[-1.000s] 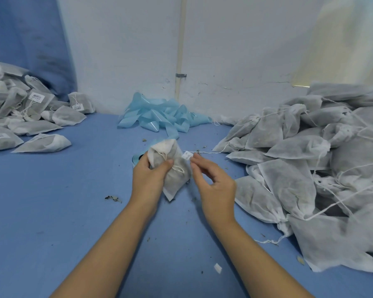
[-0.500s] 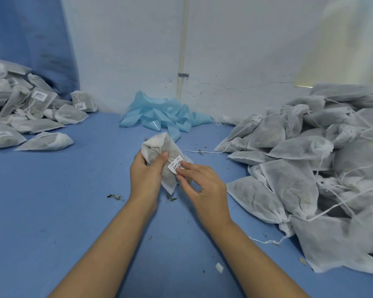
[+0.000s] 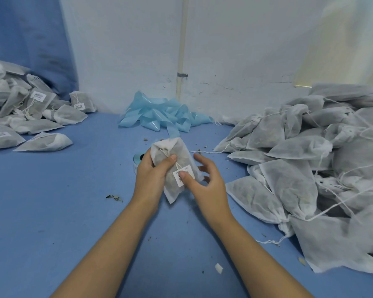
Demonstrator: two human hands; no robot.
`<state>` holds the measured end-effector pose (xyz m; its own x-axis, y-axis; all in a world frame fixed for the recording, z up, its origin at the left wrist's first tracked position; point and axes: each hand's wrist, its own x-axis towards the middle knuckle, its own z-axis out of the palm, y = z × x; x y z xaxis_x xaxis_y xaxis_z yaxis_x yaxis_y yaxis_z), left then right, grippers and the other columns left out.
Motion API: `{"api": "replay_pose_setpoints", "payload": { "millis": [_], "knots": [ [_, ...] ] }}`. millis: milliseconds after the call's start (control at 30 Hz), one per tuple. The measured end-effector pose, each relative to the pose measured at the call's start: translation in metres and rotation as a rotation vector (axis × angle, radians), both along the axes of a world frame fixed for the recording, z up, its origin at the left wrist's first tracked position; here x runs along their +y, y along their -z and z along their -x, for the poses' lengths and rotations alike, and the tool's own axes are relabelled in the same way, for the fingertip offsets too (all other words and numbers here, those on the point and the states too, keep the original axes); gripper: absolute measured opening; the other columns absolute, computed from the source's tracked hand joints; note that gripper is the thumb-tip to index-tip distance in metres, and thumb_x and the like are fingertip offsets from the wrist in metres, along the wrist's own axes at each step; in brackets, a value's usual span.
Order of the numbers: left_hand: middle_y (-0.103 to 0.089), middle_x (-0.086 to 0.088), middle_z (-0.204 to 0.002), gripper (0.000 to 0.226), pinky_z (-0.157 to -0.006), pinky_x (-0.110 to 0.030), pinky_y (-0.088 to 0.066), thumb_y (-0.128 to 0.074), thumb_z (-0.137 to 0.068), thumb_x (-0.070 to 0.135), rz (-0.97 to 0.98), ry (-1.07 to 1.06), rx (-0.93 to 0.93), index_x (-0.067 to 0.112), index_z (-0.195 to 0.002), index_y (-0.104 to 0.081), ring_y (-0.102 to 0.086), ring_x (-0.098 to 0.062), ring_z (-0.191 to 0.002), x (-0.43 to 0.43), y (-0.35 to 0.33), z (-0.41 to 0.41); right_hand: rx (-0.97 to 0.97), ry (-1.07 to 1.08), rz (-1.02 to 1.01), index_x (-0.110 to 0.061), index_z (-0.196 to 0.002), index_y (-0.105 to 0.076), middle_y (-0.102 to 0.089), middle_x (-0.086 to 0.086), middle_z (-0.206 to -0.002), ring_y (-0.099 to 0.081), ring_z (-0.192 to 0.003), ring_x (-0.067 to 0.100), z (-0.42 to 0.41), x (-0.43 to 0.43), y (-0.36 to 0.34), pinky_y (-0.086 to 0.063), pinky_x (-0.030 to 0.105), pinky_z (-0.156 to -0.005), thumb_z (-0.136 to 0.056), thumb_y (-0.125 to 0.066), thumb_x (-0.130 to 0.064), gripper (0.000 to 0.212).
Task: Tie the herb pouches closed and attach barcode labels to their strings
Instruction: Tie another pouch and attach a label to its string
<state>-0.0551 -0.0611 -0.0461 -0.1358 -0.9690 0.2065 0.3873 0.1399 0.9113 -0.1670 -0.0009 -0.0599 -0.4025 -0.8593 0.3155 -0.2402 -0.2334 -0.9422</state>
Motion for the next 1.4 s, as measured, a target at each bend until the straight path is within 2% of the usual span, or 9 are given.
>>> {"api": "replay_pose_setpoints", "payload": {
  "millis": [333,567,700,833,933,1033,1100,1267,1400],
  "knots": [
    [-0.073,0.004,-0.100,0.033,-0.070,-0.020,-0.054,-0.073,-0.080,0.026,-0.028,0.151,-0.135,0.017,-0.110,-0.063,-0.070,-0.010,-0.090,0.005,0.006,0.006,-0.492,-0.126,-0.015,-0.010,-0.100,-0.068,-0.073,0.009,-0.096,-0.069,-0.087,0.019,0.010,-0.004,-0.002,-0.054,0.030,-0.079,-0.078,-0.077,-0.020,0.026],
    [-0.074,-0.009,-0.100,0.039,-0.098,-0.044,-0.049,-0.073,-0.070,0.042,-0.084,0.261,-0.189,0.013,-0.095,-0.075,-0.068,-0.027,-0.100,0.002,0.009,0.001,-0.663,-0.152,0.021,-0.008,-0.094,-0.069,-0.073,0.007,-0.090,-0.069,-0.084,0.016,0.012,-0.007,-0.001,-0.054,0.023,-0.071,-0.079,-0.072,-0.020,0.019],
    [-0.074,-0.009,-0.097,0.043,-0.070,-0.033,-0.059,-0.072,-0.066,0.043,-0.137,0.345,-0.177,0.013,-0.098,-0.071,-0.072,-0.023,-0.088,0.005,0.006,0.002,-0.703,-0.147,0.038,-0.011,-0.087,-0.068,-0.072,0.006,-0.086,-0.069,-0.081,0.015,0.013,-0.006,0.000,-0.054,0.023,-0.070,-0.075,-0.073,-0.022,0.018],
    [-0.066,-0.008,-0.062,0.031,-0.044,-0.021,-0.048,-0.068,-0.082,0.040,-0.107,0.338,-0.454,0.010,-0.089,-0.066,-0.061,-0.017,-0.049,0.010,0.001,-0.003,-0.726,-0.151,0.035,-0.013,-0.091,-0.066,-0.072,0.003,-0.088,-0.068,-0.080,0.011,0.017,-0.007,-0.001,-0.053,0.020,-0.067,-0.082,-0.069,-0.021,0.012],
    [-0.063,-0.005,-0.063,0.019,-0.046,-0.018,-0.047,-0.062,-0.090,0.023,-0.158,0.160,-0.059,0.010,-0.076,-0.060,-0.058,-0.010,-0.050,0.007,-0.006,-0.003,-0.698,-0.135,-0.030,-0.017,-0.093,-0.068,-0.072,-0.005,-0.088,-0.064,-0.073,0.007,0.017,-0.008,-0.002,-0.051,0.019,-0.067,-0.077,-0.071,-0.033,0.023],
    [-0.072,0.004,-0.101,0.005,-0.072,-0.028,-0.058,-0.057,-0.090,0.012,-0.238,0.224,0.576,0.009,-0.092,-0.060,-0.069,-0.012,-0.097,-0.001,-0.019,-0.009,-0.703,-0.136,-0.065,-0.015,-0.097,-0.069,-0.072,-0.005,-0.090,-0.062,-0.071,0.007,0.020,-0.007,-0.001,-0.051,0.020,-0.068,-0.084,-0.069,-0.030,0.020],
    [-0.067,0.005,-0.118,0.003,-0.075,-0.035,-0.058,-0.055,-0.091,0.009,-0.247,0.283,0.645,0.007,-0.092,-0.057,-0.065,-0.015,-0.108,-0.002,-0.022,-0.012,-0.711,-0.136,-0.073,-0.013,-0.098,-0.069,-0.072,-0.004,-0.089,-0.062,-0.071,0.008,0.022,-0.009,0.000,-0.051,0.020,-0.069,-0.085,-0.068,-0.027,0.019],
    [-0.071,0.002,-0.111,0.022,-0.076,-0.022,-0.056,-0.051,-0.096,0.013,-0.084,0.370,0.077,0.013,-0.116,-0.058,-0.068,-0.016,-0.102,0.014,-0.018,0.000,-0.754,-0.144,-0.061,-0.012,-0.093,-0.068,-0.071,-0.001,-0.082,-0.063,-0.068,0.009,0.022,-0.011,0.004,-0.053,0.019,-0.067,-0.089,-0.064,-0.015,0.007],
    [-0.071,0.007,-0.105,0.024,-0.083,-0.011,-0.046,-0.054,-0.093,0.006,0.266,0.212,-0.433,0.024,-0.103,-0.068,-0.062,-0.001,-0.099,0.033,-0.017,0.023,-0.770,-0.159,-0.031,-0.002,-0.097,-0.063,-0.066,0.012,-0.093,-0.062,-0.085,0.020,0.022,-0.015,0.006,-0.051,0.031,-0.089,-0.094,-0.049,0.000,0.014]
  ]
}}
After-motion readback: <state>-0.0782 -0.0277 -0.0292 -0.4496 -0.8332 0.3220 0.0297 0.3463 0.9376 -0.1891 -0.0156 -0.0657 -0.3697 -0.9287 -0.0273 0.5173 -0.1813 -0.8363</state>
